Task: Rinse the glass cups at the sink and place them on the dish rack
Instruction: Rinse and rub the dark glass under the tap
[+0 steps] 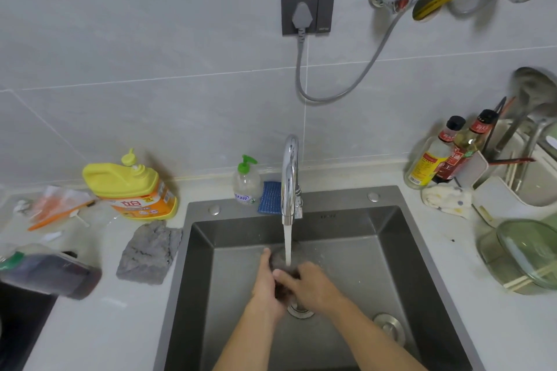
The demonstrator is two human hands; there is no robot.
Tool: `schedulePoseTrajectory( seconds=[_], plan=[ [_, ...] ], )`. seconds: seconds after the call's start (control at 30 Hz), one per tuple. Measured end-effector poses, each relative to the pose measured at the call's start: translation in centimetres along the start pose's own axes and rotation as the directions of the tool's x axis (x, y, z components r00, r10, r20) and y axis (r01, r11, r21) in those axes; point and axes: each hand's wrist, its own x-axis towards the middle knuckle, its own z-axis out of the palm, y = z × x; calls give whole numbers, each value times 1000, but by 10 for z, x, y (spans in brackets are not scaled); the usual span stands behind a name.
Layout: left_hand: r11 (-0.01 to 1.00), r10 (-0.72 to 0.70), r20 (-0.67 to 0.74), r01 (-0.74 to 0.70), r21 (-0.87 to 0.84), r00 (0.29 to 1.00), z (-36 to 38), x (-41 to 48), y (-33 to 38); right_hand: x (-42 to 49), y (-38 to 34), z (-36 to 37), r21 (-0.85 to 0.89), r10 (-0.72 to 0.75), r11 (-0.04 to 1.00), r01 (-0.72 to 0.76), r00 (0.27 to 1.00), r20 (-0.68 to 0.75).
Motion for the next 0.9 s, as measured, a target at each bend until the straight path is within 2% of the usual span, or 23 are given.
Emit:
schedulePoseTrajectory(
  seconds=[0.1,0.17,0.2,0.27,0.33,0.4,0.47,0.53,0.6,0.67,0.7,0.73,0.8,0.87,0.9],
  plan=[
    [1000,3,79,-2,-12,997,0,4,-3,2,-14,2,124,-28,992,32,999,-28],
    [1000,18,76,-17,-14,997,-2,4,0,-1,-17,-3,221,-59,974,47,997,46],
    [1000,24,67,-22,-20,997,-4,3,4,-4,-16,-5,207,-86,976,64,991,102],
    [1000,-2,59,3,-20,998,-7,7,8,-6,-12,-9,27,-96,995,92,981,171],
    [1000,-9,67,10,-13,998,-7,6,4,-4,-9,-6,-109,-54,992,62,996,77],
    [1000,15,93,-13,-22,996,-4,5,-3,2,-16,-2,-6,-14,1000,14,999,-34],
    [998,40,97,-34,-61,995,-3,6,-7,5,-20,2,157,-8,988,6,1000,12],
    [997,41,76,-36,-65,996,-5,5,-3,1,-17,-4,182,-58,983,34,990,128],
    [998,4,55,0,-65,998,-6,4,1,-1,-10,-10,-11,-44,999,47,976,214],
    [998,-23,61,26,-51,998,-7,5,0,2,-2,-10,-267,27,963,25,981,190],
    [999,-22,66,25,-46,998,-7,5,-1,3,-3,-9,-297,34,955,18,985,169],
    [999,-25,78,28,-39,997,-7,6,-3,4,-5,-5,-251,22,968,15,989,143],
    [999,-18,109,24,-49,994,-8,10,-5,5,-15,-1,-49,8,999,-4,996,88],
    [998,34,135,-28,-50,990,-9,12,-5,5,-19,-2,178,12,984,-22,998,54],
    [998,45,157,-40,-39,987,-9,11,-4,3,-20,-5,237,-3,971,-10,998,57]
  ],
)
